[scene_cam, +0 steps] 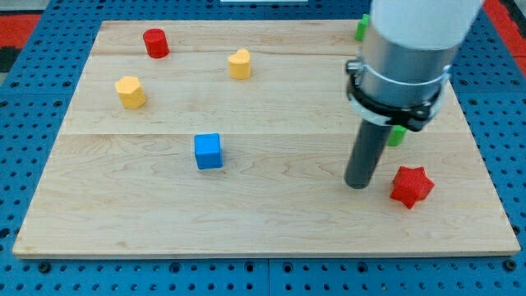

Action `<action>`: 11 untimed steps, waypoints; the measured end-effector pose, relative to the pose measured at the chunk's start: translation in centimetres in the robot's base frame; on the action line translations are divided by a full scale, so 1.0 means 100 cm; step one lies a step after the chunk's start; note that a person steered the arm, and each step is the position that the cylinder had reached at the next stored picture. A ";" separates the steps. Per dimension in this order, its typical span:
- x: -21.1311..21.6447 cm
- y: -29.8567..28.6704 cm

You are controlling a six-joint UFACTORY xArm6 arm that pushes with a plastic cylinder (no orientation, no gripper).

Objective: Move your arm towards the blue cube

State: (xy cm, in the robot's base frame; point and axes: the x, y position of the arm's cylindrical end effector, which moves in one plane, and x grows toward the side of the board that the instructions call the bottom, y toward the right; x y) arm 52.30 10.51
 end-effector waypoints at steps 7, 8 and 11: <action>-0.062 -0.286; -0.062 -0.276; -0.046 -0.223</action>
